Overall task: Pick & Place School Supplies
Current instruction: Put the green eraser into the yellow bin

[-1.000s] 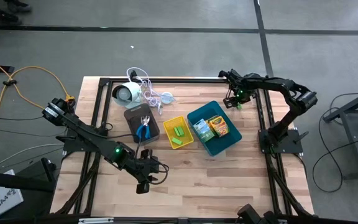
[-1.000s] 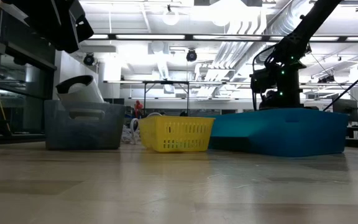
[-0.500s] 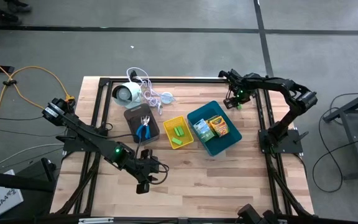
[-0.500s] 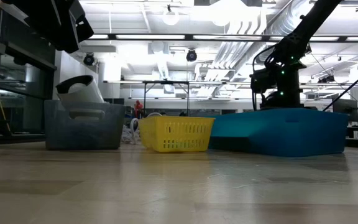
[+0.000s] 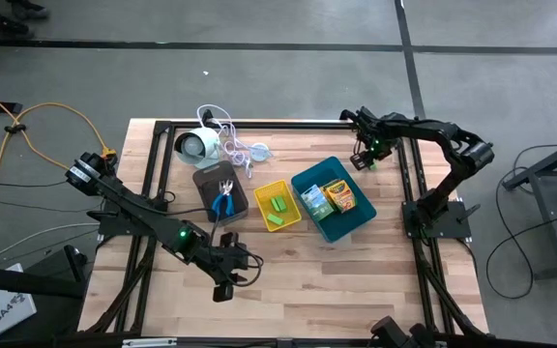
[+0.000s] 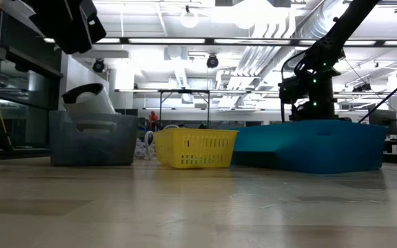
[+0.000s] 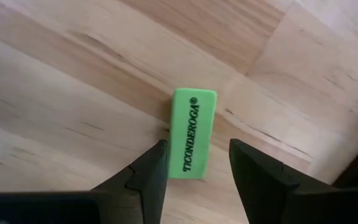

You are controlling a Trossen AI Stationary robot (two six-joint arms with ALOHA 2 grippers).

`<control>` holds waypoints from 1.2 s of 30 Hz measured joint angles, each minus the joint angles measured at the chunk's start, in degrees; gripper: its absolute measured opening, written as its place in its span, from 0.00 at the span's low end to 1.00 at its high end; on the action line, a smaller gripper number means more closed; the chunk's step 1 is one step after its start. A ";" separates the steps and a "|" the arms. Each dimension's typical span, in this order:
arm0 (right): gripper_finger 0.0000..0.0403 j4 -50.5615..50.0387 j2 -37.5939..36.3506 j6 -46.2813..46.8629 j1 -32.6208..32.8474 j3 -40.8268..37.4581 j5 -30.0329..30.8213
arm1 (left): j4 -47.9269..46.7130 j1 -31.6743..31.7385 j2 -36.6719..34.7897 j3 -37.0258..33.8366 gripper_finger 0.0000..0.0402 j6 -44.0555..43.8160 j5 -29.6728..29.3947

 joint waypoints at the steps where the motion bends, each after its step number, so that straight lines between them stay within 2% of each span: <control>1: 0.40 -0.03 0.00 -0.13 0.03 0.00 -0.22 | 0.18 -0.01 0.00 0.00 0.35 -0.01 0.00; 9: 0.40 0.06 0.09 -0.18 0.05 0.00 -1.25 | 0.78 -0.01 0.00 0.00 0.35 -0.02 0.00; 17: 0.40 -0.06 2.16 -1.23 1.86 0.00 1.47 | 0.97 -0.01 0.00 0.00 0.35 0.00 0.00; 24: 0.40 -0.09 2.21 -1.42 1.93 0.02 1.06 | 0.97 0.00 0.00 0.00 0.35 -0.02 0.00; 36: 0.32 -0.09 2.25 -1.44 1.93 0.02 0.73 | 0.97 0.00 0.00 0.00 0.35 -0.02 0.00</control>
